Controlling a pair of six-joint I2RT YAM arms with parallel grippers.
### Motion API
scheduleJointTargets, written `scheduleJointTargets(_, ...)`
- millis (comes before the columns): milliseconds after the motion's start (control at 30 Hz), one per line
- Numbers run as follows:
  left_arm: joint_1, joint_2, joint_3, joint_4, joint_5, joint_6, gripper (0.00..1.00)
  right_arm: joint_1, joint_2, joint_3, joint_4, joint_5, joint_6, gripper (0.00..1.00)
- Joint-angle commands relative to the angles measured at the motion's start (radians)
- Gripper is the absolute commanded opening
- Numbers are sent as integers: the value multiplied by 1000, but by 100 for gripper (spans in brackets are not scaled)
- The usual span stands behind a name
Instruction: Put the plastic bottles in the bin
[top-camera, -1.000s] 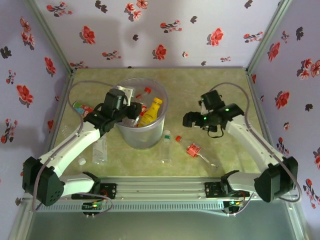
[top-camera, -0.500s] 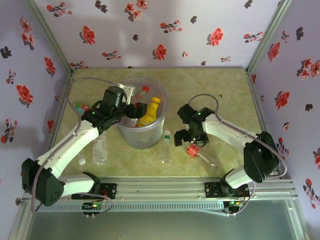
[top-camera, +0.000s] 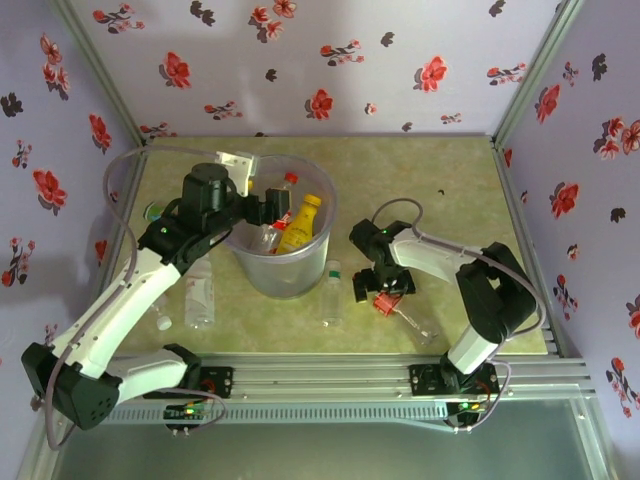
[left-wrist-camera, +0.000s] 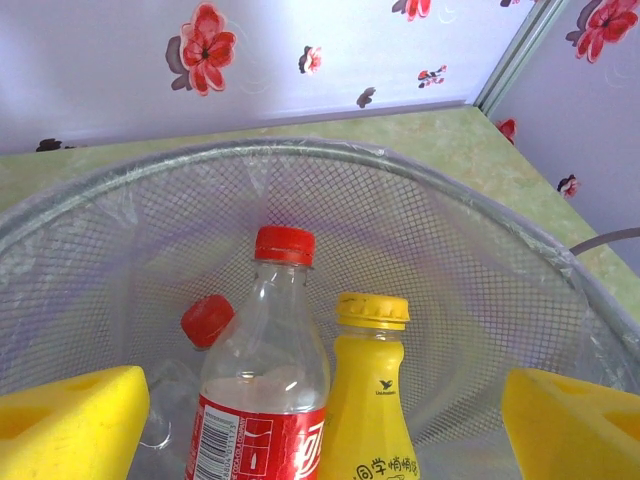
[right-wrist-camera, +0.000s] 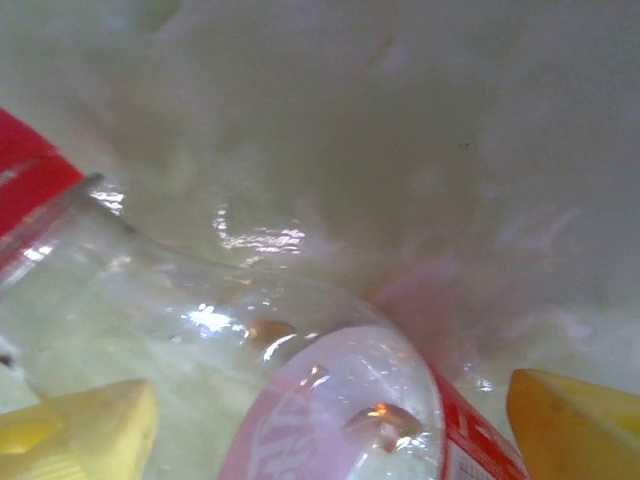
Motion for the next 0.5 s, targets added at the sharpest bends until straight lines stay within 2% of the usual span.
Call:
scheduleJointTargets(0, 9, -14, 26, 15, 16, 18, 92, -2, 15, -14, -9, 67, 21, 87)
scheduleJointTargets(300, 9, -9, 1, 61, 15, -8, 92, -19, 26, -38, 37, 101, 31, 67)
scheduleJointTargets(467, 9, -5, -5, 72, 21, -25, 92, -33, 17, -61, 81, 89, 46, 63)
